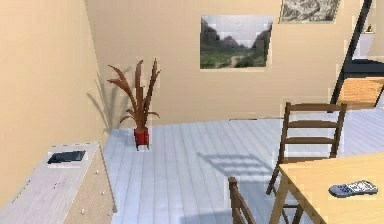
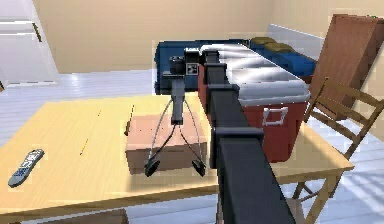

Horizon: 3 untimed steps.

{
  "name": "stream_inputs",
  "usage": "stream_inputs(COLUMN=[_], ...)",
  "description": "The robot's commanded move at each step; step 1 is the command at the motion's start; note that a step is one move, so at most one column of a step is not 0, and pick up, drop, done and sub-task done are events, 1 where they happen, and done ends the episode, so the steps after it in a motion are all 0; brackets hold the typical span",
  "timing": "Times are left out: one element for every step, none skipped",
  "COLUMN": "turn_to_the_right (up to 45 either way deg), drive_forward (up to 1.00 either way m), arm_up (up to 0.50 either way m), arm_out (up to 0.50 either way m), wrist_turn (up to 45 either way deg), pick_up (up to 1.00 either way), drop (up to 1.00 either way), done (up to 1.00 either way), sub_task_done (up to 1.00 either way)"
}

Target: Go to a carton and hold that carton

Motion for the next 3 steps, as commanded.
stream_inputs(turn_to_the_right=[0.0, 0.0, 0.0], drive_forward=[0.0, 0.0, 0.0], arm_up=[0.0, 0.0, 0.0], arm_out=[0.0, 0.0, 0.0], wrist_turn=[45.0, 45.0, 45.0], pick_up=[0.0, 0.0, 0.0], drop=[0.0, 0.0, 0.0], done=[0.0, 0.0, 0.0], sub_task_done=[0.0, 0.0, 0.0])
